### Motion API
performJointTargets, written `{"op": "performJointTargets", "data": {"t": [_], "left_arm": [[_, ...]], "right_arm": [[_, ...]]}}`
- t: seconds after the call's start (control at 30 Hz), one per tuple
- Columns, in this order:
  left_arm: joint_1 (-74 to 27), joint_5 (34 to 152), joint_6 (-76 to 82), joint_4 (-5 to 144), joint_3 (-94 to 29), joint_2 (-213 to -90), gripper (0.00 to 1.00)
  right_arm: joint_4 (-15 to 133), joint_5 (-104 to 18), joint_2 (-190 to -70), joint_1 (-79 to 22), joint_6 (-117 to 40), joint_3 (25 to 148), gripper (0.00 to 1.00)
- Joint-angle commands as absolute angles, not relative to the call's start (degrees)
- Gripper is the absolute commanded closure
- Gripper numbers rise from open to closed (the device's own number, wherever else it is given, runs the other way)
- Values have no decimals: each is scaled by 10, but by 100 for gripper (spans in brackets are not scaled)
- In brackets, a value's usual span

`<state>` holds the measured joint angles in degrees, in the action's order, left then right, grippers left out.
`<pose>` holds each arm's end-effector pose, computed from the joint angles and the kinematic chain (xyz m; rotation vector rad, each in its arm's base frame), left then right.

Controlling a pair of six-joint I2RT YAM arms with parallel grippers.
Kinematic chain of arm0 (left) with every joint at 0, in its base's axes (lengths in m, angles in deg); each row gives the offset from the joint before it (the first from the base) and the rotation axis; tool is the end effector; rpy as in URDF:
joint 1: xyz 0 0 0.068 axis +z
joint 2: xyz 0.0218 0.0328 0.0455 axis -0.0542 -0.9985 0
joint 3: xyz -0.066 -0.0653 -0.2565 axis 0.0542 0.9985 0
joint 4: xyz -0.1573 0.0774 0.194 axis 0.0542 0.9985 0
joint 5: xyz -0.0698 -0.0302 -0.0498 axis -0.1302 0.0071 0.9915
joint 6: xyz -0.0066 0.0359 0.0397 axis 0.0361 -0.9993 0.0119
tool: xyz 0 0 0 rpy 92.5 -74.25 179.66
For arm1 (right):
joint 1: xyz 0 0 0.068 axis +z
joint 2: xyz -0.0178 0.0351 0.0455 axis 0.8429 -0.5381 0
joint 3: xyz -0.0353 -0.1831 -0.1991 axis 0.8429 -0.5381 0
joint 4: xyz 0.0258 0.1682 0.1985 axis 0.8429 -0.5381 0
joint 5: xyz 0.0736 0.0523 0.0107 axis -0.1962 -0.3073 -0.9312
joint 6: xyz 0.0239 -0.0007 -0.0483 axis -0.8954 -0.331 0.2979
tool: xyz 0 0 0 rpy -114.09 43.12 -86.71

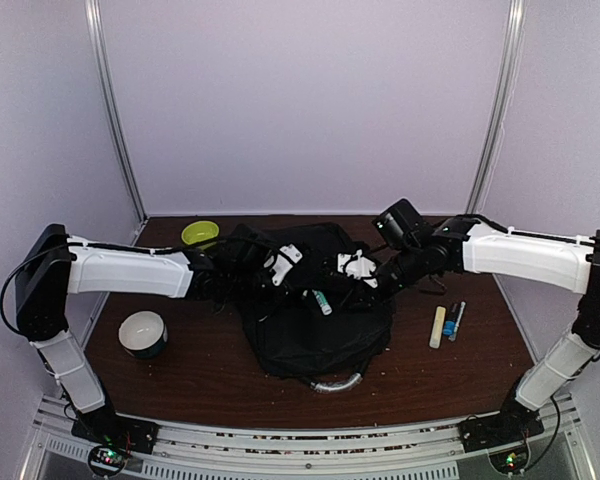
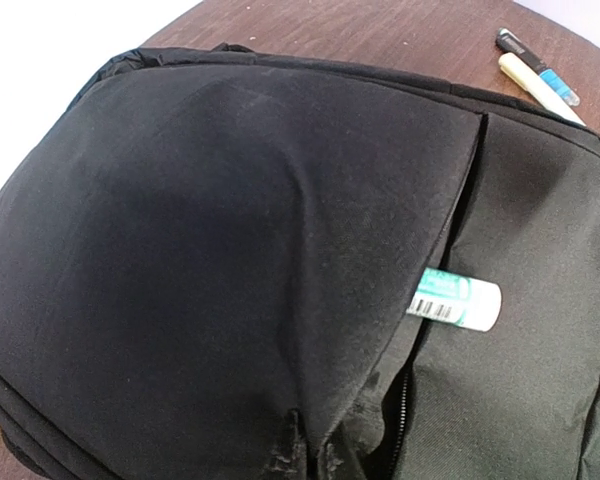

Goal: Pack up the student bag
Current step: Adjust the glue stick in the lower front pocket of the bag.

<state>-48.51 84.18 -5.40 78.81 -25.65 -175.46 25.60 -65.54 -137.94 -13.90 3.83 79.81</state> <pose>0.2370 -0.2988 0.2155 0.9588 2.1300 -0.4749 0.2252 0.2388 0.2654 -1.7312 1.7612 0.7220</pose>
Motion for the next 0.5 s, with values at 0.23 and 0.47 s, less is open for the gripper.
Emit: {"op": "performJointTargets", "data": {"t": [0.23,0.47], "left_arm": [[-456,948,-60,757,-272,-1734,100],[-452,994,-55,765,-284,-1744,100]], "right_arm": [[189,-602,-1362,-119,128,811,96],[258,-539,-1406,-96,127,826,99]]}}
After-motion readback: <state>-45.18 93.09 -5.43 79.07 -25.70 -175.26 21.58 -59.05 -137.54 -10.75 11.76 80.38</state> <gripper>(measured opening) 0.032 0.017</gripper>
